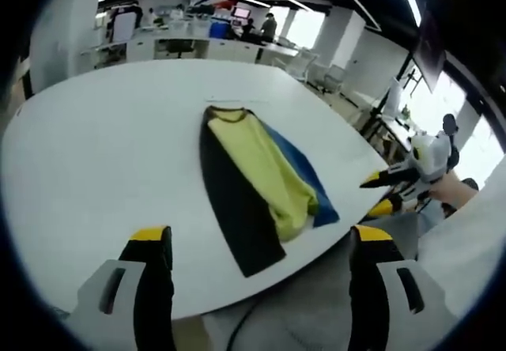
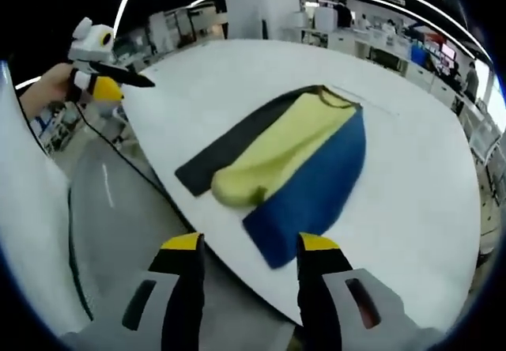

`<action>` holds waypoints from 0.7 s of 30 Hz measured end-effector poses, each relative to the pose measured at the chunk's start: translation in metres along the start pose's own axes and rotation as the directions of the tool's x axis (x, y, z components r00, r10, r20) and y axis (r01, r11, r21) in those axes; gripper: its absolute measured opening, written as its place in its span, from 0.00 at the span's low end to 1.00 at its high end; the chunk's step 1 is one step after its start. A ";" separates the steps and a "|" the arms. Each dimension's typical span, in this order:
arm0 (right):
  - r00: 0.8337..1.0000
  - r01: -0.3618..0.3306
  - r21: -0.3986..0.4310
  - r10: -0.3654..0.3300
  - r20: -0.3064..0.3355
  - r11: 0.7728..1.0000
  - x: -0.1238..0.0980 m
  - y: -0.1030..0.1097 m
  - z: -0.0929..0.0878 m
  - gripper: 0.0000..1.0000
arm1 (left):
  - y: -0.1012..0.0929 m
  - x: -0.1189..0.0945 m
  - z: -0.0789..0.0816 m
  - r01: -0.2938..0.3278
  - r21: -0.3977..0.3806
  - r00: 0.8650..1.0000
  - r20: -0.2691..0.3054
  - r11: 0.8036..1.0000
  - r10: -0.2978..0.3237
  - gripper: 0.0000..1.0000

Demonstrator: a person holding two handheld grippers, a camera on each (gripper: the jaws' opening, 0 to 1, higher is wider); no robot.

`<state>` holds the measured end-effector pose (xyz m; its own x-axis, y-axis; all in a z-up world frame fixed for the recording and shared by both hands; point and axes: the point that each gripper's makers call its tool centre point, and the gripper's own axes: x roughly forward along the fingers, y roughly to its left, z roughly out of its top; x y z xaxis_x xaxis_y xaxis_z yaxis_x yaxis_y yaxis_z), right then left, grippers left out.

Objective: Fold the garment on the visible template until the final outline fits inside the template.

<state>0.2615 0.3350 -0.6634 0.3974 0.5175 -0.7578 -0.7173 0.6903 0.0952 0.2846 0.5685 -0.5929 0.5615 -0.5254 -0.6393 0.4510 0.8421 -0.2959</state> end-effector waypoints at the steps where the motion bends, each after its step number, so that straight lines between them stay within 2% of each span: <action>1: 1.000 -0.003 -0.001 0.003 -0.006 1.000 0.002 0.000 -0.001 0.44 | 0.001 0.001 0.000 0.000 -0.002 1.000 -0.003 1.000 0.000 0.89; 4: 1.000 -0.004 -0.005 0.004 -0.023 1.000 0.008 0.001 -0.002 0.41 | 0.004 0.002 0.000 -0.003 -0.006 1.000 -0.004 1.000 0.003 0.89; 21: 0.997 -0.049 -0.030 0.047 -0.066 0.998 0.042 0.013 -0.004 0.40 | 0.012 0.008 -0.009 0.005 -0.032 1.000 -0.025 0.999 -0.006 0.89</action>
<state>0.2662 0.3637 -0.6962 0.3250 0.5147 -0.7934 -0.7529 0.6485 0.1123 0.2884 0.5754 -0.6080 0.5413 -0.5269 -0.6552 0.4315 0.8429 -0.3214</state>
